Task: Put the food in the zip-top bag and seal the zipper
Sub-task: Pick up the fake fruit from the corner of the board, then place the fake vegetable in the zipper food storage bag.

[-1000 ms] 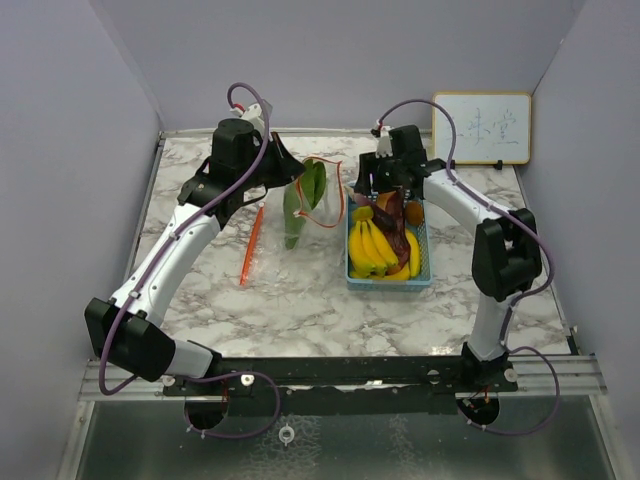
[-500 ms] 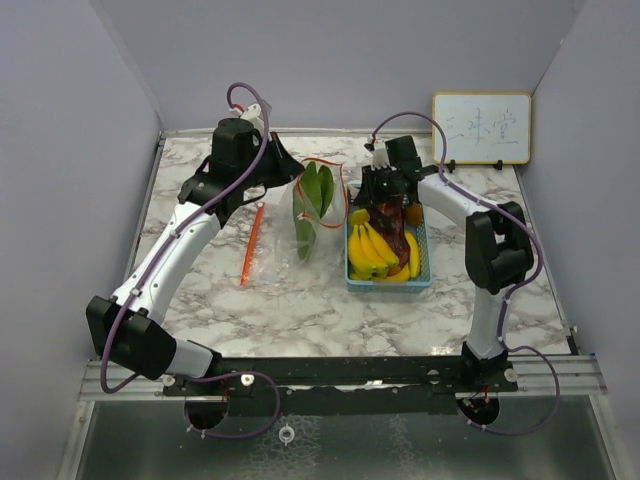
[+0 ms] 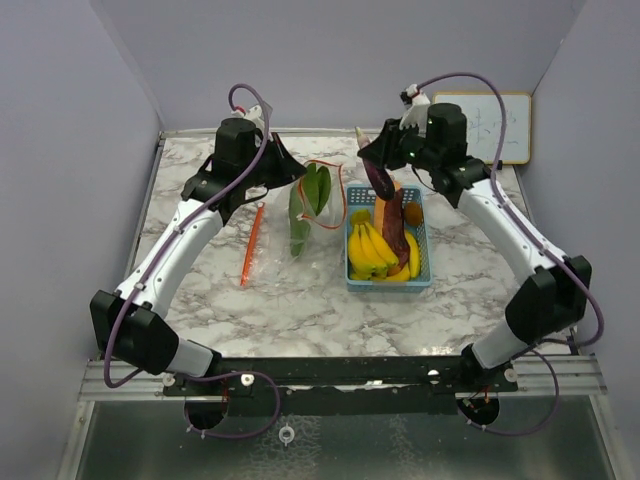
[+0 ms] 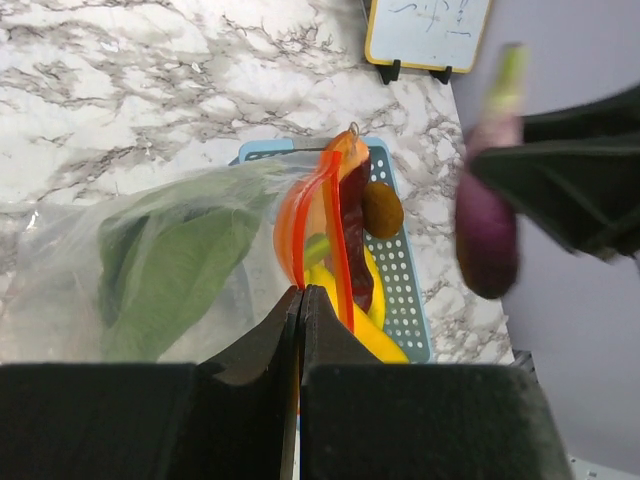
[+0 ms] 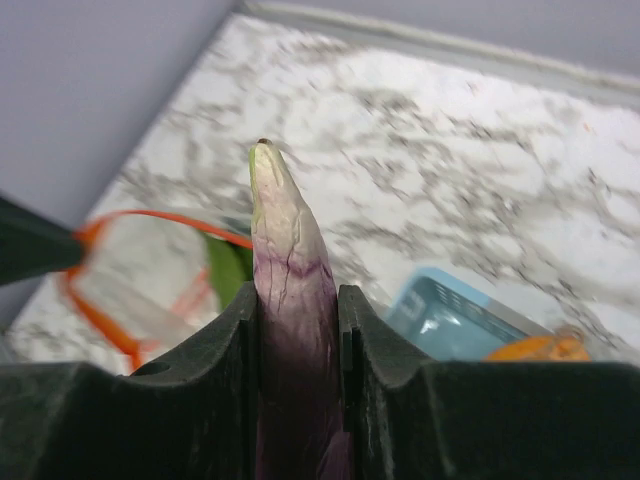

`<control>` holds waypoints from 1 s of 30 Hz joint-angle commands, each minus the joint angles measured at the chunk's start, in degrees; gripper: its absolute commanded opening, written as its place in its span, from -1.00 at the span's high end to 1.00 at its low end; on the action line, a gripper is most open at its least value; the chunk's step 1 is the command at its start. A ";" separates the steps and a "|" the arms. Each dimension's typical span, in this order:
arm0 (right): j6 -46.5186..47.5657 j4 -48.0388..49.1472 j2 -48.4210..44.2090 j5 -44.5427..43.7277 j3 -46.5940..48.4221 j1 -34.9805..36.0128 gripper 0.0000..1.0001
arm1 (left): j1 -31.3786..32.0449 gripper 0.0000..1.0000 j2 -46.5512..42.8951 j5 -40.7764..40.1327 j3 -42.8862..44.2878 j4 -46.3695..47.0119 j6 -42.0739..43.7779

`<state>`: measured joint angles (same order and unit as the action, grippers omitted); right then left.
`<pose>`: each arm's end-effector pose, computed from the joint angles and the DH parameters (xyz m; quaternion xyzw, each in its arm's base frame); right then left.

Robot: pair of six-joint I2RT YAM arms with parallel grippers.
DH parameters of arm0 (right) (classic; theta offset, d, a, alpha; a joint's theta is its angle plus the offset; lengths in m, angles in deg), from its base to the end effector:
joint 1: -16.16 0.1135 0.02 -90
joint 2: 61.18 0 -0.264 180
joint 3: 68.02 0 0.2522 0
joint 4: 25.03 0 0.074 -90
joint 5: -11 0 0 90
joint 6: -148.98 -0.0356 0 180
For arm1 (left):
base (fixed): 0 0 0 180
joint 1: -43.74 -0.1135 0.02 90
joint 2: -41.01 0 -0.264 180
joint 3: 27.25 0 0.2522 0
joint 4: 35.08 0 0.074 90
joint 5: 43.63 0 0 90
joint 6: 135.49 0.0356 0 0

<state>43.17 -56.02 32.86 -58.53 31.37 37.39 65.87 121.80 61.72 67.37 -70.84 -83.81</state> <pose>0.3557 0.1516 0.3539 -0.1339 0.8275 0.3091 0.4492 0.2958 -0.1305 0.3939 -0.0416 0.8236 -0.3749 0.4236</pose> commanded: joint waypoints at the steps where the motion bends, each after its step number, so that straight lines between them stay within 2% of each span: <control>1: -10.19 12.73 -8.51 7.96 -4.70 2.12 0.86 | -0.25 1.00 1.00 3.36 0.86 1.18 -3.02; 5: -16.15 24.47 -14.14 1.14 -14.27 4.74 0.86 | -0.18 1.00 1.20 4.35 0.51 1.98 -4.62; 10: -17.87 36.07 -15.40 -17.25 -20.85 12.36 0.90 | -0.16 1.00 1.43 6.60 -0.63 3.89 -7.37; 12: -15.96 40.78 -13.82 -24.60 -22.19 15.64 0.90 | -0.15 1.00 1.49 7.31 -0.99 4.26 -8.11; 20: -4.80 47.06 -4.49 -38.75 -18.11 22.36 0.90 | -0.07 1.00 0.73 8.21 -1.44 3.60 -8.90; 26: 1.50 48.96 -3.48 -48.34 -23.36 24.67 0.88 | -0.05 1.00 0.04 9.03 -1.32 3.09 -9.06; 28: 2.29 48.01 -4.14 -50.36 -25.04 24.90 0.72 | -0.07 1.00 0.11 9.04 -1.40 3.02 -8.84; 30: 1.86 45.30 -5.22 -49.24 -26.04 24.90 0.43 | -0.07 1.00 0.37 9.23 -1.43 3.14 -8.87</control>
<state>41.77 -9.99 29.45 -102.10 8.02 61.87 65.87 123.22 68.65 66.39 -69.56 -92.23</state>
